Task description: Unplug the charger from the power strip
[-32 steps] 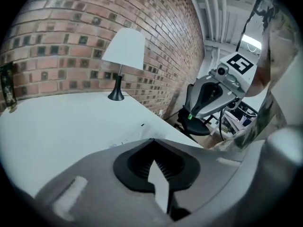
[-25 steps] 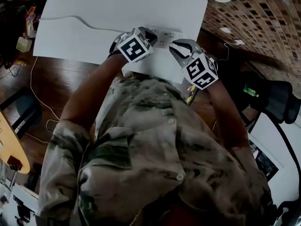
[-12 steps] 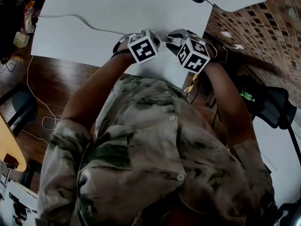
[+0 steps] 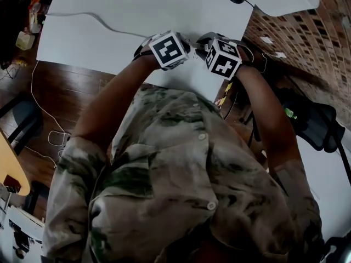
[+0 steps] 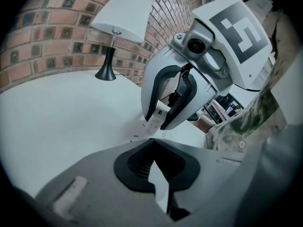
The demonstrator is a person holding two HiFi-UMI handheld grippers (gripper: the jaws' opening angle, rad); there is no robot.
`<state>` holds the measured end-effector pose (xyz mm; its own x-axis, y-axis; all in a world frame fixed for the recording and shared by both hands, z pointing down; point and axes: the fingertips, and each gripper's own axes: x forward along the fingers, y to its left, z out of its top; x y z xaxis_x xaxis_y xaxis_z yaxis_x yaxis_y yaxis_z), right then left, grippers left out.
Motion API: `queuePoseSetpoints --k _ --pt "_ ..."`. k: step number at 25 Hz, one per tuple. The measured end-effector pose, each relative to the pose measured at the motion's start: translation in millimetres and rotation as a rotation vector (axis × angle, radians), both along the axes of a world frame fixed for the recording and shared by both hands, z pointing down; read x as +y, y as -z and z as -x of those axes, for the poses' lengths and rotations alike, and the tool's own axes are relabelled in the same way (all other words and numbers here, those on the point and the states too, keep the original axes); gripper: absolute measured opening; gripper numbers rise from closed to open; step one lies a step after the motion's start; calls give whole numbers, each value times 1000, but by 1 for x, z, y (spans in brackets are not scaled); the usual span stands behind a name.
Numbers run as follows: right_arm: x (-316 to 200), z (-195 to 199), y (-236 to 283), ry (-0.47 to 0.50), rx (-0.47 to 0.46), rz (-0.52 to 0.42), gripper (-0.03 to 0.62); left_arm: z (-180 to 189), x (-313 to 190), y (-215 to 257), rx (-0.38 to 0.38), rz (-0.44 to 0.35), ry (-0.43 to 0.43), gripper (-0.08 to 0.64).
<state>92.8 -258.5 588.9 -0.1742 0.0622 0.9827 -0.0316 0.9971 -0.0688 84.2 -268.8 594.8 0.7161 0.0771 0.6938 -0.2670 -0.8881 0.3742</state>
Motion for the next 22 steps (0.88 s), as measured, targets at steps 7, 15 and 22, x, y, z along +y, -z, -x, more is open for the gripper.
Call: queuePoseSetpoints --k 7,15,22 --pt "-2 0 2 -21 12 -24 104 4 -3 -1 7 15 10 -6" --pt "1 -4 3 -11 49 -32 104 3 -4 -5 -12 55 29 -6" --pt "-16 15 58 34 5 -104 104 -1 5 -2 -7 130 -4 -5"
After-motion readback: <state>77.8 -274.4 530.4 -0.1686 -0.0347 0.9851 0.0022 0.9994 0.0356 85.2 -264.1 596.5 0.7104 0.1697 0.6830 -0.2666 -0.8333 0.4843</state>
